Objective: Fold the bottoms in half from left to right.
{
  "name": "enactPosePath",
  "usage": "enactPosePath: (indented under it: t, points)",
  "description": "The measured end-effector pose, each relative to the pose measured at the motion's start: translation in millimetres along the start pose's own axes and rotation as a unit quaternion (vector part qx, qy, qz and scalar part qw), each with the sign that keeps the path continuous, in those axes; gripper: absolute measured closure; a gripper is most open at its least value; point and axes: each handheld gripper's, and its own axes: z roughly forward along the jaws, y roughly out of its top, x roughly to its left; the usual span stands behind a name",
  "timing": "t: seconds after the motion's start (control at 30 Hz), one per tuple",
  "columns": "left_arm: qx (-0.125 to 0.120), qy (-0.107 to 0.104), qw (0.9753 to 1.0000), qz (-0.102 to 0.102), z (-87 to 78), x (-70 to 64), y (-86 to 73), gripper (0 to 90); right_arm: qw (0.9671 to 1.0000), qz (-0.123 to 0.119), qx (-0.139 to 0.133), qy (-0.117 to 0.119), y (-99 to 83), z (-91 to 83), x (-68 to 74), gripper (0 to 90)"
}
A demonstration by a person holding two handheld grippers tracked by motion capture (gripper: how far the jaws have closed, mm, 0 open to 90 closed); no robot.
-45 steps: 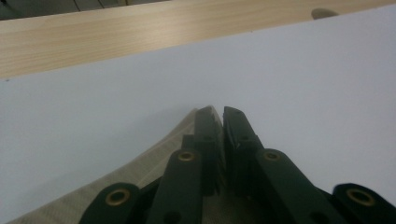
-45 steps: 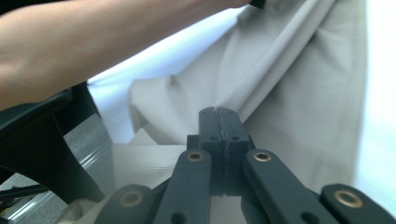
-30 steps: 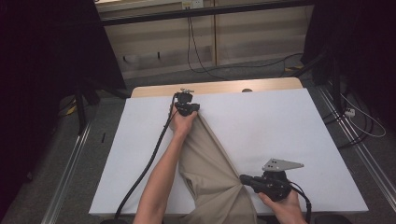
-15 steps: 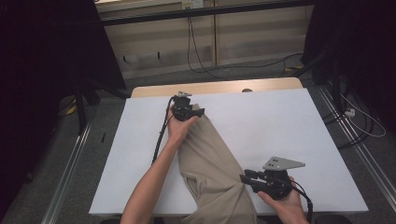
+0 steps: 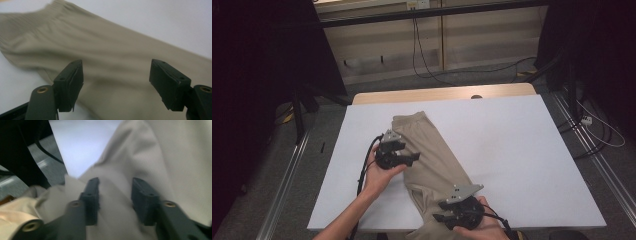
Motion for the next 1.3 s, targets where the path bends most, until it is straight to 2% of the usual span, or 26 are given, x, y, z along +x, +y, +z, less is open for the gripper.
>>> enactPosePath:
  t: [0.1,0.2,0.27,0.33,0.4,0.47,0.5,0.57,0.6,0.63,0.67,0.7,0.77,0.8,0.83,0.87,0.9,0.93,0.97,1.0,1.07,1.1,1.13,1.17,1.23,1.3]
  points:
    - [-0.002,-0.024,0.9996,0.015,-18.8,-21.1,-14.5,27.8,0.9999,0.010,-0.004,0.010,-6.4,-7.6,-0.5,87.8]
    - [-0.011,-0.033,0.9989,0.033,-31.5,-35.0,-22.4,28.2,0.9994,0.027,-0.012,0.020,-15.0,-21.1,-0.2,90.0]
    - [-0.016,-0.041,0.9984,0.035,-37.9,-44.2,-25.4,28.5,0.9991,0.032,-0.018,0.021,-22.0,-29.1,1.3,90.0]
    - [-0.012,-0.059,0.9972,0.043,-40.6,-56.0,-27.4,30.0,0.9989,0.039,-0.016,0.019,-28.9,-34.5,3.0,90.0]
    - [-0.005,-0.085,0.9946,0.059,-40.1,-71.1,-30.9,32.6,0.9987,0.042,-0.015,0.023,-35.6,-39.6,5.2,90.0]
    - [0.005,-0.114,0.9907,0.075,-37.5,-86.5,-35.2,36.5,0.9986,0.045,-0.015,0.020,-39.7,-44.6,7.3,90.0]
    - [0.011,-0.128,0.9870,0.096,-35.5,-95.2,-38.5,41.4,0.9987,0.045,-0.015,0.017,-41.3,-46.2,7.5,90.0]
    - [0.024,-0.146,0.9831,0.107,-31.3,-106.6,-44.6,52.3,0.9986,0.051,-0.005,0.015,-47.0,-50.5,7.8,90.0]
    - [0.034,-0.166,0.9790,0.113,-29.1,-110.2,-47.4,56.3,0.9987,0.049,-0.003,0.010,-50.3,-53.3,9.1,90.0]
    - [0.043,-0.171,0.9761,0.127,-27.8,-114.7,-50.2,58.1,0.9986,0.053,-0.002,0.004,-53.8,-56.0,9.4,90.0]
    - [0.046,-0.171,0.9737,0.144,-27.1,-116.7,-52.3,62.1,0.9983,0.059,-0.002,0.001,-57.0,-58.7,8.9,90.0]
    - [0.047,-0.177,0.9733,0.138,-25.9,-119.6,-56.2,64.5,0.9979,0.064,-0.006,-0.010,-61.7,-65.0,7.3,90.0]
    - [0.060,-0.177,0.9711,0.148,-24.1,-122.3,-59.7,64.3,0.9973,0.071,-0.008,-0.015,-63.1,-67.3,5.9,90.0]
    - [0.063,-0.166,0.9698,0.167,-23.6,-124.1,-61.5,64.5,0.9968,0.077,-0.010,-0.022,-64.8,-70.0,3.6,90.0]
    - [0.076,-0.150,0.9661,0.196,-23.8,-124.5,-61.9,66.9,0.9962,0.080,-0.014,-0.030,-65.9,-73.0,1.6,90.0]
    - [0.081,-0.139,0.9661,0.202,-22.9,-124.1,-63.6,73.2,0.9959,0.082,-0.018,-0.032,-66.3,-75.8,-0.9,90.0]
    - [0.083,-0.155,0.9661,0.189,-23.0,-123.1,-64.4,80.1,0.9956,0.086,-0.020,-0.032,-66.4,-77.7,-3.1,90.0]
    - [0.083,-0.154,0.9660,0.190,-23.4,-123.5,-64.7,88.7,0.9952,0.089,-0.024,-0.033,-66.2,-78.1,-5.1,90.0]
    - [0.089,-0.148,0.9659,0.193,-25.2,-124.7,-64.0,89.8,0.9949,0.092,-0.025,-0.034,-65.8,-77.5,-6.0,90.0]
    - [0.092,-0.152,0.9659,0.188,-26.0,-125.3,-63.9,90.0,0.9946,0.094,-0.025,-0.036,-64.4,-75.5,-7.5,84.7]
    - [0.094,-0.145,0.9684,0.180,-29.3,-125.6,-65.7,90.0,0.9944,0.093,-0.020,-0.045,-60.6,-72.1,-9.1,79.0]
    - [0.092,-0.150,0.9689,0.174,-31.7,-124.4,-67.4,90.0,0.9943,0.093,-0.021,-0.048,-58.1,-70.3,-10.6,76.2]
    - [0.090,-0.153,0.9709,0.161,-33.8,-123.7,-69.0,90.0,0.9944,0.091,-0.019,-0.051,-54.7,-68.5,-12.2,74.0]
    - [0.094,-0.164,0.9710,0.147,-38.2,-121.5,-70.9,90.0,0.9945,0.089,-0.019,-0.053,-52.6,-67.9,-13.1,73.3]
    - [0.094,-0.153,0.9730,0.144,-43.5,-121.7,-76.1,90.0,0.9947,0.084,-0.021,-0.056,-47.2,-66.2,-16.5,72.4]
    - [0.086,-0.163,0.9744,0.128,-46.8,-122.3,-80.6,90.0,0.9942,0.084,-0.023,-0.064,-42.2,-64.4,-22.6,71.3]
